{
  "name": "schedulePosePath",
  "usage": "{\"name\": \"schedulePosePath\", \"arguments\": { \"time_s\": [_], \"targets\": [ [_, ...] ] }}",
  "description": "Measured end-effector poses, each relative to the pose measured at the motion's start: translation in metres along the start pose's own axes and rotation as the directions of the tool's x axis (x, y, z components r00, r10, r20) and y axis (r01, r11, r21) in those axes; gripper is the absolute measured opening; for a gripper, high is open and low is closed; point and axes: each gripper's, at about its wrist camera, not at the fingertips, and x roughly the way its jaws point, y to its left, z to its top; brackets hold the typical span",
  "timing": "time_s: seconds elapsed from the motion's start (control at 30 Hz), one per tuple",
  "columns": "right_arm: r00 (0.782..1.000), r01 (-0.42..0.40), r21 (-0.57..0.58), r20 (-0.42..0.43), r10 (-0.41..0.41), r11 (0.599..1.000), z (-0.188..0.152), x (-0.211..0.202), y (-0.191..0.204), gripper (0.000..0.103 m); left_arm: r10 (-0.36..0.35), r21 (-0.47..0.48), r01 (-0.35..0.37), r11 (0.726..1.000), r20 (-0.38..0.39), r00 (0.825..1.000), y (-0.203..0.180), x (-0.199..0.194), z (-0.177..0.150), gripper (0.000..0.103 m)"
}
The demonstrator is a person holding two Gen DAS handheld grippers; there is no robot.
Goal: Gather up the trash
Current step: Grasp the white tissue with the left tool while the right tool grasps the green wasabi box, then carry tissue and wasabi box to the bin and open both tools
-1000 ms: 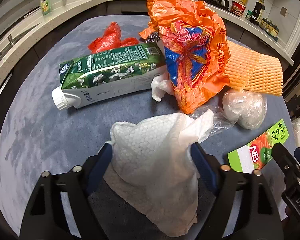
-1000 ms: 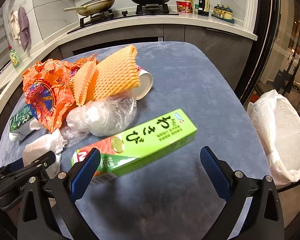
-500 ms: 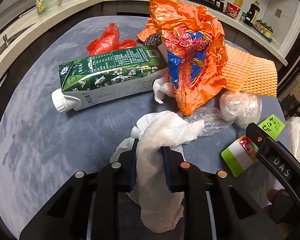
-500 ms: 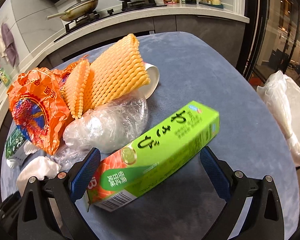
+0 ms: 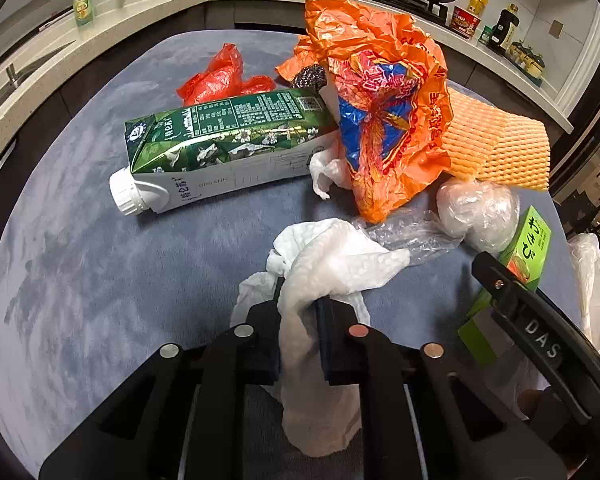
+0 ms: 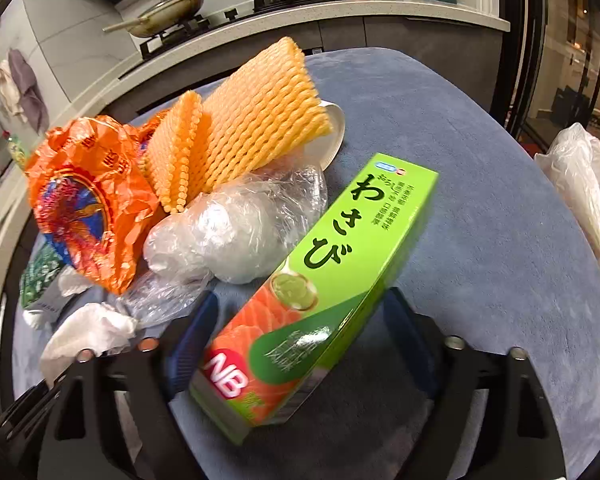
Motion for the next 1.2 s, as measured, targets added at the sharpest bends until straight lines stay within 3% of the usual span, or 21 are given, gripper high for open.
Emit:
{"name": "schedulePosePath", "arguments": {
  "time_s": [0.17, 0.27, 0.47, 0.8, 1.2],
  "targets": [
    [0.999, -0.037, -0.003, -0.005, 0.037, 0.999, -0.006, -0.014, -0.017, 0.051, -0.013, 0.014, 0.013, 1.000, -0.004, 1.000, -0.007, -0.011, -0.009, 0.008],
    [0.999, -0.054, 0.004, -0.002, 0.054, 0.999, -0.016, -0.028, -0.035, 0.048, -0.021, 0.030, 0.021, 0.999, -0.003, 1.000, -0.014, -0.020, -0.017, 0.007],
    [0.997, -0.043, -0.004, 0.059, 0.043, 0.999, -0.022, -0.066, -0.062, 0.046, -0.046, 0.073, 0.045, 0.996, 0.007, 0.999, -0.033, -0.044, -0.030, 0.007],
    [0.979, -0.020, 0.037, 0.201, 0.013, 0.999, -0.013, -0.143, -0.124, 0.044, -0.138, 0.190, 0.125, 0.974, 0.058, 0.989, -0.100, -0.092, -0.039, 0.007],
    [0.930, 0.065, 0.243, 0.336, -0.147, 0.968, 0.002, -0.200, -0.251, 0.044, -0.251, 0.371, 0.201, 0.907, 0.091, 0.964, -0.211, -0.130, -0.052, 0.007]
  ]
}}
